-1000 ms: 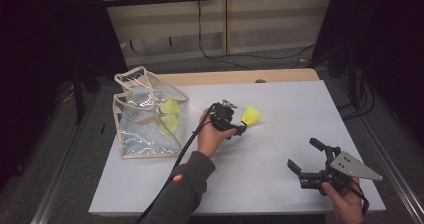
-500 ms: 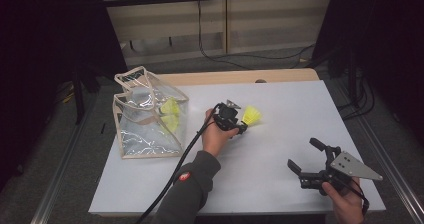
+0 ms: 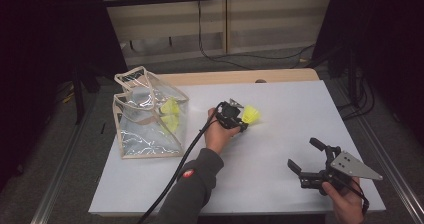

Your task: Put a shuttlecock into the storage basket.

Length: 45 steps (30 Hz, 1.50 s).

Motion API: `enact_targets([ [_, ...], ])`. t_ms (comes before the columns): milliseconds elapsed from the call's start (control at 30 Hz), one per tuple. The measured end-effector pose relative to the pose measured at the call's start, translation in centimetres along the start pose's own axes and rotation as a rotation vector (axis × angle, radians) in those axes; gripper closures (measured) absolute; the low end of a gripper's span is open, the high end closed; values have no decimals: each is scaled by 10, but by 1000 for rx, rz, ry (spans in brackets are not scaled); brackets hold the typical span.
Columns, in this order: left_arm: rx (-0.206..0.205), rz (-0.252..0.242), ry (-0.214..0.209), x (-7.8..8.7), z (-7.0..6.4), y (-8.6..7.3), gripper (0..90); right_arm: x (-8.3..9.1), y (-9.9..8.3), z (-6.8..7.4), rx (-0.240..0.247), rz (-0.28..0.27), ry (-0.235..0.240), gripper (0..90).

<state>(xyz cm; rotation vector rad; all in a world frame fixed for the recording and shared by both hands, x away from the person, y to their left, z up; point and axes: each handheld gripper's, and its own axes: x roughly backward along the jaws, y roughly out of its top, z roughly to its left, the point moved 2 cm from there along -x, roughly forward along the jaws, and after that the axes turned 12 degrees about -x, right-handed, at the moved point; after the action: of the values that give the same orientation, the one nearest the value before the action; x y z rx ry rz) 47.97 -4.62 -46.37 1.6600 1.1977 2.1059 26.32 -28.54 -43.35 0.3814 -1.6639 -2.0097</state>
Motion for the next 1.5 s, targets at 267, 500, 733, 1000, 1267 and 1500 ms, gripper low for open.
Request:
enact_targets([
  [267, -15, 26, 16, -6, -3, 3, 633, 0, 0, 0, 2, -2, 0, 10],
  [500, -16, 38, 23, -5, -4, 4, 644, 0, 0, 0, 0, -1, 0, 10],
  [733, 30, 44, -7, -1, -1, 4, 645, 1, 1, -1, -1, -1, -3, 10],
  [1000, 65, 58, -63, 11, -1, 6, 645, 1, 1, -1, -2, -5, -4, 10],
  [1267, 82, 55, -94, 30, 2, 10, 646, 1, 0, -1, 0, -1, -5, 10],
  [1500, 89, 70, -110, 43, 5, 10, 646, 1, 0, 0, -1, 0, -2, 10],
])
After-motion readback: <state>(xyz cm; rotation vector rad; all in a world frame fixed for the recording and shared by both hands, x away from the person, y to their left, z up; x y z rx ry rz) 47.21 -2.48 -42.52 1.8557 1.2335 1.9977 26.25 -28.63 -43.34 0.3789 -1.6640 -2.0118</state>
